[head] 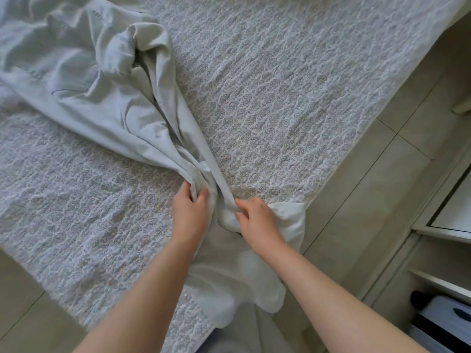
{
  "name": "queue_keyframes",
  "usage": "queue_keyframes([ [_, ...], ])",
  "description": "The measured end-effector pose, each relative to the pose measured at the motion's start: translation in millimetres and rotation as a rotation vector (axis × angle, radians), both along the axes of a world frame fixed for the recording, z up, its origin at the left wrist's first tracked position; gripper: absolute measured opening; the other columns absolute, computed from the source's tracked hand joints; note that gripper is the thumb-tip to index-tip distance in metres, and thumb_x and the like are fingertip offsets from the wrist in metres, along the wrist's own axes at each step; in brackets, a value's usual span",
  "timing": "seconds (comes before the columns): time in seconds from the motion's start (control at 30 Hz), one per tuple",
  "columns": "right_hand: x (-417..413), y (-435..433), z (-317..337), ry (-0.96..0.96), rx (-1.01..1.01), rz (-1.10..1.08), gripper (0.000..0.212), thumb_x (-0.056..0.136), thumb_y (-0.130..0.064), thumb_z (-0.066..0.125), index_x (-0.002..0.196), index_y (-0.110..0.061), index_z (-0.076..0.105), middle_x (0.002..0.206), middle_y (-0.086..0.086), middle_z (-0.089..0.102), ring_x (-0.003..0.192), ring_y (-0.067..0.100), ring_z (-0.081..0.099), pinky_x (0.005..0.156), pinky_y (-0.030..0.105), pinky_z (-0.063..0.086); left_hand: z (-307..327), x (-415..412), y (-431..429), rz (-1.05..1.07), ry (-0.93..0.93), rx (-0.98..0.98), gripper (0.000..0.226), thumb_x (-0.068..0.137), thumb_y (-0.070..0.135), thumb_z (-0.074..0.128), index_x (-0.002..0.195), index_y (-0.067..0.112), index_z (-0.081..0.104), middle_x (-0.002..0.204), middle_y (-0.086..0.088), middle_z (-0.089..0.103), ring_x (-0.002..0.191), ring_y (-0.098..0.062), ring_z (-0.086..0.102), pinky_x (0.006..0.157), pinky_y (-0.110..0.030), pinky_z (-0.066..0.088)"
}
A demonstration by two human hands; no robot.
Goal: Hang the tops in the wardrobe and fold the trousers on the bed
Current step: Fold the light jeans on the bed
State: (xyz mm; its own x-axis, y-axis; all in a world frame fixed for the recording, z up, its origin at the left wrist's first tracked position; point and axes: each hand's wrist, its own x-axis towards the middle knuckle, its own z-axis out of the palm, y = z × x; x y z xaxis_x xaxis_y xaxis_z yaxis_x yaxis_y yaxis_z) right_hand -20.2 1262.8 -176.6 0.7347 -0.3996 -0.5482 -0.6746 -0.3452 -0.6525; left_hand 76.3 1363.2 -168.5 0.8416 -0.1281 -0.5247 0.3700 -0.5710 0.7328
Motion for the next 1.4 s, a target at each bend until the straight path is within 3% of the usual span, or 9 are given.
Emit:
queue_keyframes([
  [0.1, -25.9, -5.6, 1.4, 0.004, 0.008, -0.008, 0.036, 0.09, -0.008, 0.056, 0.063, -0.03, 0.045, 0.074, -0.006, 0.035, 0.071, 0.017, 0.04, 0.063, 0.015, 0.03, 5.6, -23.8, -2.6, -0.064, 0.044, -0.04, 0.012, 0.094, 0.011, 0.057, 0.087, 0.019, 0.063, 0.086, -0.011, 0.067, 0.082, -0.027, 0.061, 0.076, -0.036, 0.05],
  [0.2, -48.1, -6.0, 8.7, 0.018, -0.001, -0.012, 0.048, 0.089, -0.009, 0.057, 0.057, -0.033, 0.031, 0.072, -0.006, 0.035, 0.065, 0.004, 0.038, 0.066, 0.006, 0.033, 10.0, -43.3, 1.9, -0.114, 0.075, -0.059, 0.012, 0.093, 0.008, 0.059, 0.083, 0.014, 0.063, 0.083, -0.02, 0.063, 0.07, -0.017, 0.053, 0.06, -0.02, 0.042],
  [0.43, -54.3, -8.1, 18.9, 0.164, -0.106, 0.224, 0.034, 0.083, -0.015, 0.048, 0.057, -0.028, 0.03, 0.073, -0.01, 0.035, 0.076, 0.021, 0.043, 0.06, 0.033, 0.034, 11.8, -64.9, 24.6, -0.201, 0.187, -0.052, 0.008, 0.091, 0.007, 0.061, 0.092, 0.0, 0.066, 0.087, -0.028, 0.063, 0.071, -0.017, 0.053, 0.067, -0.033, 0.043],
  [0.6, -16.2, -23.0, 26.4, 0.155, -0.169, 0.107, 0.02, 0.088, -0.031, 0.048, 0.1, -0.026, 0.063, 0.086, -0.005, 0.062, 0.084, 0.023, 0.057, 0.065, 0.033, 0.046, 14.2, -46.1, 37.6, -0.088, 0.356, -0.17, 0.016, 0.089, 0.028, 0.07, 0.105, 0.026, 0.071, 0.094, 0.006, 0.074, 0.085, -0.01, 0.071, 0.074, -0.033, 0.058],
  [0.9, 76.6, -28.5, 12.9, 0.076, 0.1, -0.098, 0.049, 0.092, -0.041, 0.055, 0.132, -0.013, 0.048, 0.121, 0.003, 0.06, 0.11, 0.024, 0.057, 0.088, 0.036, 0.046, -10.8, 62.9, 63.6, 0.63, 0.501, -0.476, 0.046, 0.095, 0.03, 0.06, 0.132, 0.005, 0.049, 0.124, -0.014, 0.062, 0.111, -0.027, 0.064, 0.088, -0.038, 0.057],
  [1.07, 98.9, -16.2, 6.3, 0.099, 0.132, -0.086, 0.081, 0.085, -0.047, 0.066, 0.146, -0.012, 0.025, 0.142, 0.008, 0.045, 0.127, 0.03, 0.047, 0.103, 0.045, 0.042, -15.5, 113.6, 55.5, 0.708, 0.472, -0.5, 0.05, 0.093, 0.025, 0.066, 0.135, 0.006, 0.047, 0.123, -0.012, 0.064, 0.106, -0.026, 0.067, 0.088, -0.042, 0.057],
  [1.2, 98.8, -8.5, 6.6, 0.081, 0.143, -0.063, 0.072, 0.083, -0.053, 0.065, 0.136, -0.013, 0.038, 0.129, 0.005, 0.053, 0.116, 0.028, 0.053, 0.097, 0.042, 0.046, -16.4, 120.9, 41.9, 0.586, 0.281, -0.321, 0.046, 0.091, 0.006, 0.066, 0.131, 0.016, 0.046, 0.111, -0.001, 0.063, 0.099, -0.024, 0.067, 0.078, -0.042, 0.06],
  [1.33, 98.9, -2.4, 13.7, 0.091, 0.159, -0.099, 0.084, 0.074, -0.073, 0.058, 0.132, -0.015, 0.04, 0.127, 0.004, 0.054, 0.113, 0.026, 0.054, 0.093, 0.043, 0.047, -15.3, 109.6, 34.8, 0.513, 0.147, -0.219, 0.042, 0.09, 0.002, 0.064, 0.127, 0.016, 0.051, 0.112, 0.0, 0.064, 0.104, -0.024, 0.065, 0.09, -0.047, 0.056],
  [1.4, 98.1, 0.4, 13.1, 0.141, 0.061, 0.001, 0.077, 0.077, -0.061, 0.064, 0.132, -0.014, 0.036, 0.126, 0.006, 0.052, 0.107, 0.027, 0.054, 0.086, 0.041, 0.048, -16.6, 98.3, 33.2, 0.488, 0.143, -0.199, 0.036, 0.091, 0.003, 0.063, 0.124, 0.016, 0.056, 0.11, -0.001, 0.066, 0.105, -0.024, 0.065, 0.093, -0.047, 0.055],
])
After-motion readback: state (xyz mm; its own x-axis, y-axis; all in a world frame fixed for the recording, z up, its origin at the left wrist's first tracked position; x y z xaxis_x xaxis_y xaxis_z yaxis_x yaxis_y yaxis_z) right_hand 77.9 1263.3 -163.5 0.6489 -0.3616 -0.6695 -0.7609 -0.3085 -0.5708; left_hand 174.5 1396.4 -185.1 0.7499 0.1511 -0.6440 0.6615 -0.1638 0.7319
